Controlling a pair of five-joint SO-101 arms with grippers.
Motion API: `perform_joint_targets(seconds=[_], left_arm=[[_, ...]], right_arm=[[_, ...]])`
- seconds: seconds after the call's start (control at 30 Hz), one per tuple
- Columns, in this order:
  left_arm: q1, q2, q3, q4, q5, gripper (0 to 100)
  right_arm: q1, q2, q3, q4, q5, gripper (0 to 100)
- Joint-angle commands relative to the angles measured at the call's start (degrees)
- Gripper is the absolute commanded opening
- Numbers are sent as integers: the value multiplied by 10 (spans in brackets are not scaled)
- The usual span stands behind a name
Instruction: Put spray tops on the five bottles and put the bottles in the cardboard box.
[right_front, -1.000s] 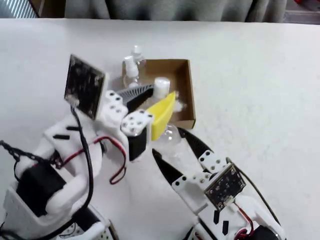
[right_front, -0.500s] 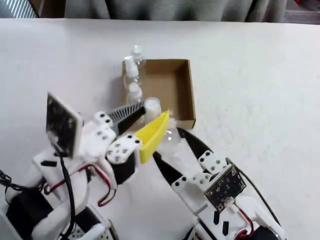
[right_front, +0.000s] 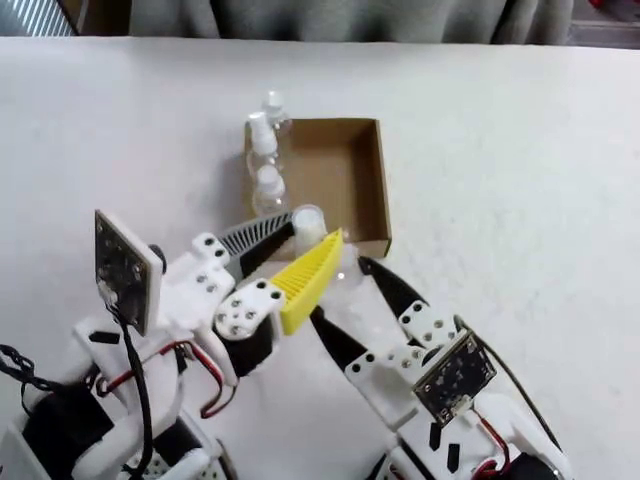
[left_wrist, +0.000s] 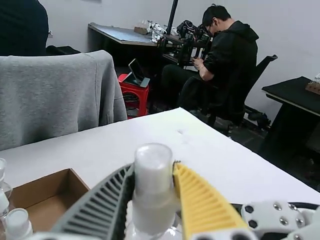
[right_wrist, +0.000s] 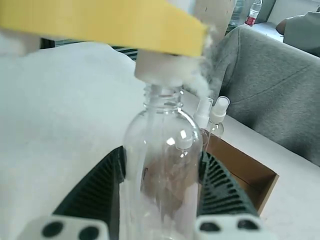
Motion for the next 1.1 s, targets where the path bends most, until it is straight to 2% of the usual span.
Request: perform_joint_targets(seconds=[0.0,0.1,0.17,0.3,0.4,0.53,0.77,0.93,1.07], left_arm=[[3,-6,17,-16,-2,108],[3,-6,33,-13,-1,195],[3,-6,35,-13,-2,220],[-29,-7,33,-13,-5,225],[-49,-36,38,-10,-5,226],[-45,-99,33,28,-5,226],[-45,-160,39,88,-6,222],[-45,-174,66,88,-24,221],[-49,-204,127,69,-40,216]], right_arm=[[0,-3,-31,-9,0,15],[0,-3,-31,-9,0,15],[0,-3,-31,-9,0,15],[4,-3,-31,-9,1,15],[35,-3,-31,-9,1,15],[98,2,-29,-15,1,15],[154,2,-31,-73,-3,15],[182,10,-50,-99,-58,15],[183,58,-105,-98,-63,15]])
